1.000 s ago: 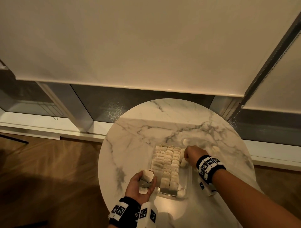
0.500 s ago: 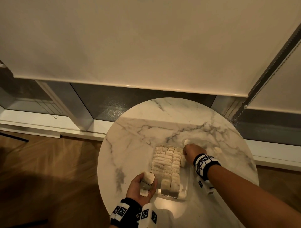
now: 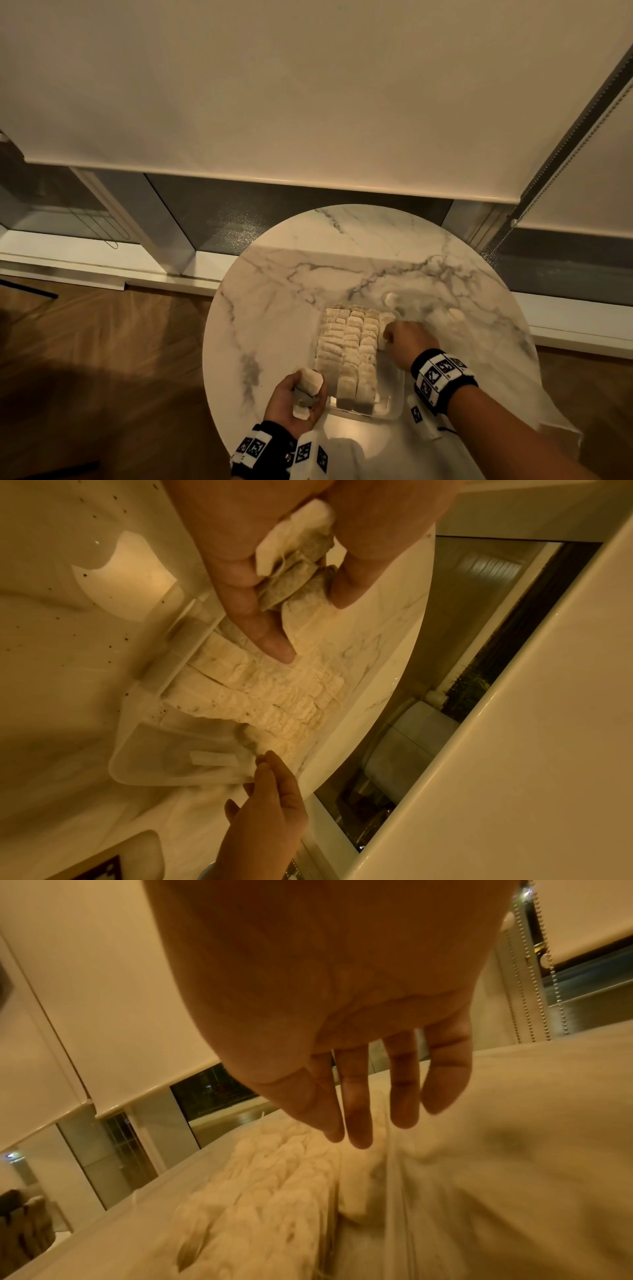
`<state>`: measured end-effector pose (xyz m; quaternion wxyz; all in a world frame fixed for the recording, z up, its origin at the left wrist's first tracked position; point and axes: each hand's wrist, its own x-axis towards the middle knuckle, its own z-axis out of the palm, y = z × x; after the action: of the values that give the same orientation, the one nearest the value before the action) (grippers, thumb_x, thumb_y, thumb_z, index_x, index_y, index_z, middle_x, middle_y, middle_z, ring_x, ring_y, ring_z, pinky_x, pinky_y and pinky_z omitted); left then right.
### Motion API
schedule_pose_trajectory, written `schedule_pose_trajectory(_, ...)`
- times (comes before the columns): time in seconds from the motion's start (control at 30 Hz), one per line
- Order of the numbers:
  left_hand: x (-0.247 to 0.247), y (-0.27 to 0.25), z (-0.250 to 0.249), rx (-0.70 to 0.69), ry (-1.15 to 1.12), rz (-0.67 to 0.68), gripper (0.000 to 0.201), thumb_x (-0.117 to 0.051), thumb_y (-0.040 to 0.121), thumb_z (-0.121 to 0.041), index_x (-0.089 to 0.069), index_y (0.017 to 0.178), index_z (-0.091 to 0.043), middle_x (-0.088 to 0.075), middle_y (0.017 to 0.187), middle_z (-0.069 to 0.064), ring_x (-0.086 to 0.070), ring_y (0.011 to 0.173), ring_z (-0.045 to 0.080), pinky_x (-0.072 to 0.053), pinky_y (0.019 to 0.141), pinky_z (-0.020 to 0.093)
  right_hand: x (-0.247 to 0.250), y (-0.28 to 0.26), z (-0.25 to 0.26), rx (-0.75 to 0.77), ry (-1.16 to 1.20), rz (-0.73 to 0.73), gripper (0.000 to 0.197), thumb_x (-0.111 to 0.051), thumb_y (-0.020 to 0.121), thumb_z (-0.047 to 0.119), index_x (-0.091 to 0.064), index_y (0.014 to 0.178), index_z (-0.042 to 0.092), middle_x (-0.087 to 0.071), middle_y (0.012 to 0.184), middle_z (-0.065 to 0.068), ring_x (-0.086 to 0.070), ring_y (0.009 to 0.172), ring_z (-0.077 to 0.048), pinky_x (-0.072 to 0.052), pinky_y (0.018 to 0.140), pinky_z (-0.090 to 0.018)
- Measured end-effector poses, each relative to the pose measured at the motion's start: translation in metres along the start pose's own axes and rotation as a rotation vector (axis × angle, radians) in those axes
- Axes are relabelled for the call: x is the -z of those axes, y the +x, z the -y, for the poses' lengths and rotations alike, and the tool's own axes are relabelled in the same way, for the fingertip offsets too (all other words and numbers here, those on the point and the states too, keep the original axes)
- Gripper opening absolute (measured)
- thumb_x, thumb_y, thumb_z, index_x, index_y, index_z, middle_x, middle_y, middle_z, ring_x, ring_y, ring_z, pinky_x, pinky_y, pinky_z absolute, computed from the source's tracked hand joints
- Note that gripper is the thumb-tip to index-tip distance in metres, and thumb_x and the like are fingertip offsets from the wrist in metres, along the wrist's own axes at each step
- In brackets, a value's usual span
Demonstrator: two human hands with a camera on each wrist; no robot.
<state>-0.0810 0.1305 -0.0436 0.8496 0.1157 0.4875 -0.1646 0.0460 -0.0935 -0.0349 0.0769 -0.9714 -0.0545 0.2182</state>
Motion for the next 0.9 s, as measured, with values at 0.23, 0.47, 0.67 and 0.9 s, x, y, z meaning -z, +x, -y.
schedule_pose_trajectory(0.23,0.002,0.002,0.002,-0.023,0.004,-0.016,0.022,-0.053,0.093,-0.018,-0.061,0.100,0.001,-0.066,0.090,0.019,-0.069,0.059,0.034,-0.059,0.052,0.041,-0.011,-0.011,0.005,-0.004,-0.005,0.112,0.028,-0.044,0.093,0.036,-0.068,0.103,0.024,-0.067,0.103,-0.002,-0.064,0.088,-0.020,-0.053,0.077,-0.032)
schedule_pose_trajectory(0.47,-0.002,-0.005,0.003,-0.037,0.011,-0.015,0.021,-0.052,0.094,-0.018,-0.060,0.099,0.001,-0.066,0.090,0.020,-0.068,0.063,0.033,-0.059,0.051,0.040,-0.007,-0.015,0.006,0.021,0.084,0.119,0.029,-0.042,0.095,0.043,-0.066,0.100,0.027,-0.065,0.098,0.002,-0.061,0.084,-0.016,-0.049,0.076,-0.028)
schedule_pose_trajectory(0.67,-0.013,-0.020,0.009,-0.041,-0.021,0.072,0.026,-0.059,0.087,-0.022,-0.060,0.103,-0.001,-0.070,0.082,0.021,-0.069,0.070,0.036,-0.059,0.053,0.041,0.003,-0.027,0.007,0.123,0.063,0.113,0.030,-0.041,0.093,0.042,-0.062,0.110,0.029,-0.064,0.117,0.001,-0.060,0.104,-0.022,-0.051,0.089,-0.034)
schedule_pose_trajectory(0.9,-0.036,-0.034,0.021,-0.024,0.039,0.188,0.040,-0.050,0.085,-0.013,-0.056,0.123,0.000,-0.065,0.108,0.023,-0.061,0.098,0.038,-0.055,0.079,0.054,0.024,-0.073,0.027,0.252,0.346,-0.087,0.027,-0.052,0.089,0.048,-0.068,0.103,0.032,-0.069,0.101,0.014,-0.063,0.091,-0.006,-0.054,0.083,-0.033)
